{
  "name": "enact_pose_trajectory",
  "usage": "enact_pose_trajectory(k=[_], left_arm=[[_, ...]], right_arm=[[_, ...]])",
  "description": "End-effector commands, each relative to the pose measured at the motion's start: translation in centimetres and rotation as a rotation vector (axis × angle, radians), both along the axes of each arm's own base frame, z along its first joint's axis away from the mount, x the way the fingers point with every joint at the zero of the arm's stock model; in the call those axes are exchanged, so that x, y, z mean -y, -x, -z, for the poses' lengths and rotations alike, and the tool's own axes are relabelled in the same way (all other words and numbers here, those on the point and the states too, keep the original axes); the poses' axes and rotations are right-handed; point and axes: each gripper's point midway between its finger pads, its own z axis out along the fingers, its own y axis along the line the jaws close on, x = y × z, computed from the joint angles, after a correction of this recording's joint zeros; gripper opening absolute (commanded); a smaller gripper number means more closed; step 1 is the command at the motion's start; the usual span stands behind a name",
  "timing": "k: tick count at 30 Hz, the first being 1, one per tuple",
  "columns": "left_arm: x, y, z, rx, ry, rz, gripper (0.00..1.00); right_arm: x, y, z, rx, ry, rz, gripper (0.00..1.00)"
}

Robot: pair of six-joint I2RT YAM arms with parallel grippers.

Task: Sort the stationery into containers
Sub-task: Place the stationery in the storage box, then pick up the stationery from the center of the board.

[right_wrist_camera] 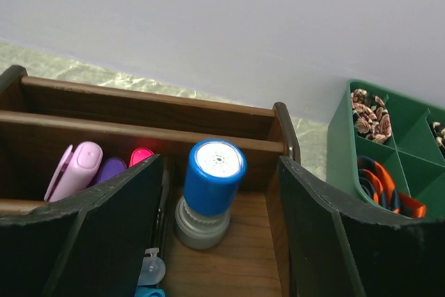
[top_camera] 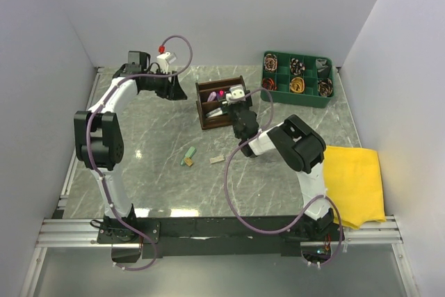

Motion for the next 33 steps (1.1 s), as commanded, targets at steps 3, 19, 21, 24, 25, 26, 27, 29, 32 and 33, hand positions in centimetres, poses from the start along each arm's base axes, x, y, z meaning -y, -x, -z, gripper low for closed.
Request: enact_pose_trajectory(k=[3, 19, 21, 24, 25, 26, 27, 29, 32, 33], left_arm=[[1.3, -0.8, -1.6, 0.072, -0.006, 0.020, 0.63], [1.1, -1.6, -4.6, 0.187, -0.081, -0.018, 0.65], [0.2, -1.5, -4.9, 0.215, -0.136, -0.067, 0.66], [-0.5, -0.3, -4.9, 0.226, -0.207, -0.079, 0.66], [-0.7, 0.1, -4.9, 0.235, -0.237, -0.067, 0.66], [-0.5, 0.9, -5.5, 0.241, -0.251, -0.059, 0.66], [-0.9, 1.8, -4.7, 0.214, -0.281, -0.065, 0.65], [-0.6, 3.8, -5.2, 0.214, -0.293, -0.036, 0.66], [-0.6, 8.1, -2.9, 0.130, -0.348, 0.018, 0.65], [-0.9, 9.4, -2.3, 0.101, -0.360, 0.029, 0.65]], right_arm=[[2.8, 2.9, -12.2, 0.356, -0.280, 0.023, 0.75], [2.9, 3.2, -22.2, 0.463, -0.380, -0.003, 0.74], [4.0, 3.9, -25.3, 0.462, -0.441, -0.004, 0.74], [5.9, 4.1, -28.2, 0.381, -0.486, 0.025, 0.74], [5.9, 3.7, -27.8, 0.309, -0.477, 0.028, 0.75], [7.5, 4.4, -29.4, 0.307, -0.497, 0.045, 0.76], [7.9, 4.6, -29.7, 0.280, -0.495, 0.043, 0.77], [8.6, 5.3, -28.9, 0.191, -0.415, 0.034, 0.82], [6.8, 7.5, -25.6, 0.084, -0.134, -0.128, 1.00], [5.3, 8.6, -24.3, 0.053, -0.048, -0.235, 1.00]])
